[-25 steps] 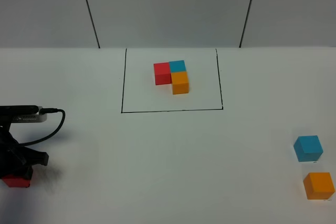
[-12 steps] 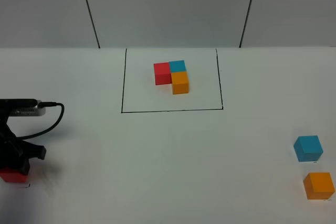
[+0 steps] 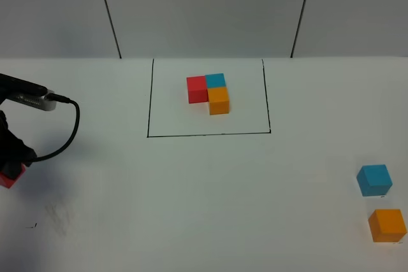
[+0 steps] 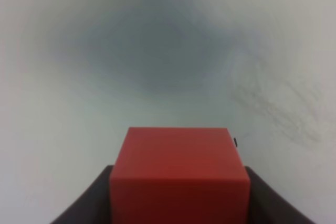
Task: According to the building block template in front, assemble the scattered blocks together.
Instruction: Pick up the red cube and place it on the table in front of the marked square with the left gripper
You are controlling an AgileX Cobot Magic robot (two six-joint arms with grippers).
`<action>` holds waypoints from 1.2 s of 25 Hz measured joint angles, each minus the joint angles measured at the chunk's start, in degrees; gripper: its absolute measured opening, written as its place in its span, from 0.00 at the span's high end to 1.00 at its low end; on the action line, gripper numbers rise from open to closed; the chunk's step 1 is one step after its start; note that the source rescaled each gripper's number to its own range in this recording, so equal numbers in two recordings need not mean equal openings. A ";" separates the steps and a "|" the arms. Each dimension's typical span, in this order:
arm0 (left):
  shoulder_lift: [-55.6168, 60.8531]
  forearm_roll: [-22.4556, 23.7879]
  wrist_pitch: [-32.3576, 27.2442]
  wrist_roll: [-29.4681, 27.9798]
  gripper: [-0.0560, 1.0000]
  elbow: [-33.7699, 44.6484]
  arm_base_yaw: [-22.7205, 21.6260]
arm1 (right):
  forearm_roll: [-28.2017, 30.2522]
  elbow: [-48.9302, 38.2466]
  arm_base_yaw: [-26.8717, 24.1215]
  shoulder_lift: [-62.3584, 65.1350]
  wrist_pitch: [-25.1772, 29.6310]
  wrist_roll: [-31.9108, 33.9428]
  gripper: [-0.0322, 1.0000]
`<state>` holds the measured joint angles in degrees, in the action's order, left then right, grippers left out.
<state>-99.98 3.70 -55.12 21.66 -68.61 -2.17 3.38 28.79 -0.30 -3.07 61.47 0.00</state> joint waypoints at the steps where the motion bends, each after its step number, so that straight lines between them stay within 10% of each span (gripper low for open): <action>1: 0.00 -0.22 -0.85 2.25 0.94 -0.85 0.00 | 0.00 0.00 0.00 0.00 0.00 0.00 0.97; 13: 0.00 -8.49 -2.78 35.61 0.94 -2.51 7.80 | 0.00 0.00 0.00 0.00 0.00 0.00 0.97; 30: -1.16 -10.23 2.39 36.25 0.94 -5.34 20.39 | 0.00 0.00 0.00 0.00 0.00 0.00 0.97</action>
<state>-101.13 -6.53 -52.73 57.91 -73.95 18.22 3.38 28.79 -0.30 -3.07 61.47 0.00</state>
